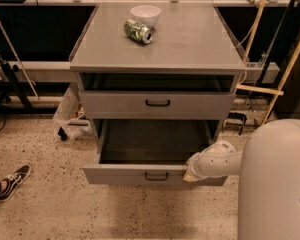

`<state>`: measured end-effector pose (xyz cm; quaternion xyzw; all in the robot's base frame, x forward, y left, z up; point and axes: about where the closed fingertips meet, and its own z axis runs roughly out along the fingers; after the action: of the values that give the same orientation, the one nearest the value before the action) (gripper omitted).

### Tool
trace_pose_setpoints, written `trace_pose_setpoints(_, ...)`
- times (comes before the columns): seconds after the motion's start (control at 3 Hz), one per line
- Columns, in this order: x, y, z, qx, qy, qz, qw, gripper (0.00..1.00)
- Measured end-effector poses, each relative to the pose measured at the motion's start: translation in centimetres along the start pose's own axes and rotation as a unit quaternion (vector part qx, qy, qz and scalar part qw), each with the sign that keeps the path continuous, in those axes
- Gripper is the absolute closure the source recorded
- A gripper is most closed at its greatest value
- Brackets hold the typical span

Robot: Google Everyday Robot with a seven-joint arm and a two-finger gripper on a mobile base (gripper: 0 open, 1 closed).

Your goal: Open middle drawer

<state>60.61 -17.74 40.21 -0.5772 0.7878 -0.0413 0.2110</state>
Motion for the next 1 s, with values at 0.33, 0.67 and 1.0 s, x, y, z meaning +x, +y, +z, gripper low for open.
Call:
trace_pose_setpoints(0.33, 0.31, 0.43, -0.11, 0.001, -0.010, 0.007, 0.9999, 1.00)
trace_pose_setpoints(0.67, 0.22, 0.42, -0.24, 0.001, -0.010, 0.007, 0.9999, 1.00)
trace_pose_setpoints(1.0, 0.62, 0.87, -0.42, 0.002, -0.016, 0.011, 0.9998, 1.00)
